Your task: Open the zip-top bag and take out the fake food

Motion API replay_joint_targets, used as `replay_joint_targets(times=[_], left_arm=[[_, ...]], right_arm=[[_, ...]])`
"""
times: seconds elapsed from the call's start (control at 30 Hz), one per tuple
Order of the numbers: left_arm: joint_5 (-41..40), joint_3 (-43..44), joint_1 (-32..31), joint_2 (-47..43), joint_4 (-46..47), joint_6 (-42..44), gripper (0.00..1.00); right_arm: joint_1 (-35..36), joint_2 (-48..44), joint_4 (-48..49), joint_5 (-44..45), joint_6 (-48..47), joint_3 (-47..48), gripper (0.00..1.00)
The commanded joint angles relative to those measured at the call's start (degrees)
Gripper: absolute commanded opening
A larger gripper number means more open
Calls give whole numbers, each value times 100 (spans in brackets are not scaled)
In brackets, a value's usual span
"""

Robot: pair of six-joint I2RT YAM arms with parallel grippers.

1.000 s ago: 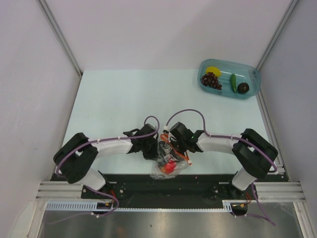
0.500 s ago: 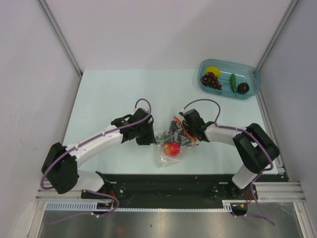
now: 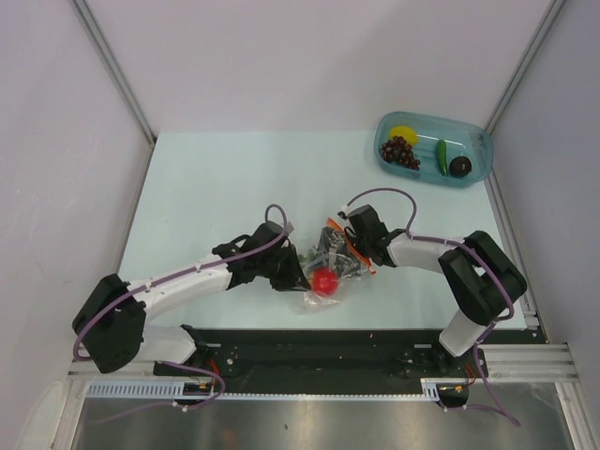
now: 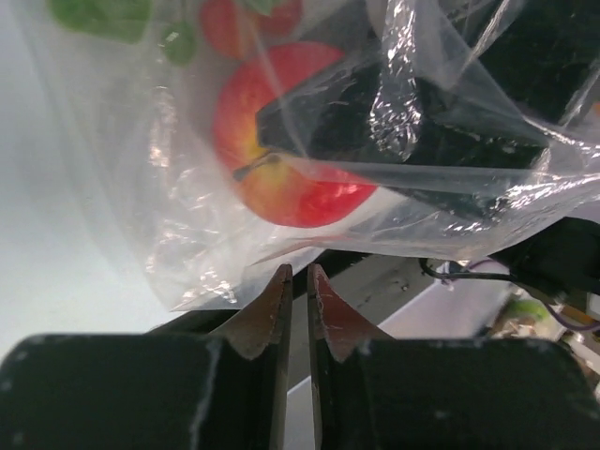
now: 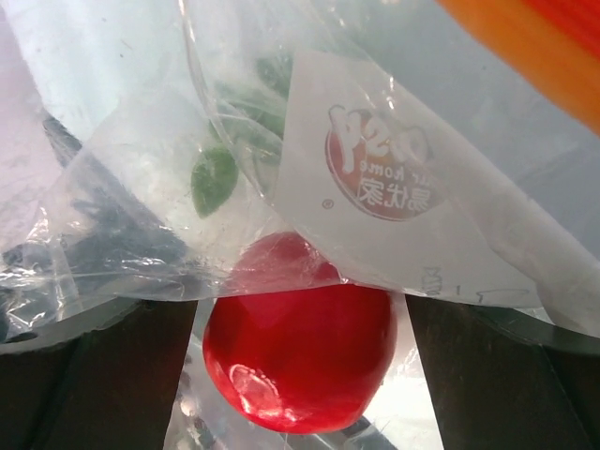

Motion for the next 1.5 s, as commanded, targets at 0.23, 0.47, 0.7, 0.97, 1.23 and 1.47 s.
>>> replay_joint_targets(times=[0.23, 0.47, 0.7, 0.97, 1.23, 1.47], left_arm=[[1273, -446, -282, 1150, 2068, -891, 17], [798, -587, -247, 1045, 2228, -1059, 16], [473, -596, -203, 1009, 1683, -777, 13], [86, -34, -273, -24, 250, 540, 34], [-467, 344, -282, -1987, 390, 796, 64], [-1364, 1538, -291, -1356, -155, 1129, 70]], right_arm=[[163, -499, -776, -58, -251, 17, 96], [444, -579, -1138, 390, -454, 8, 93], [321, -131, -611, 153, -243, 17, 79], [136, -709, -865, 372, -357, 52, 36], [391, -1080, -1068, 1083, 117, 184, 9], [901, -1422, -1480, 2182, 452, 535, 6]])
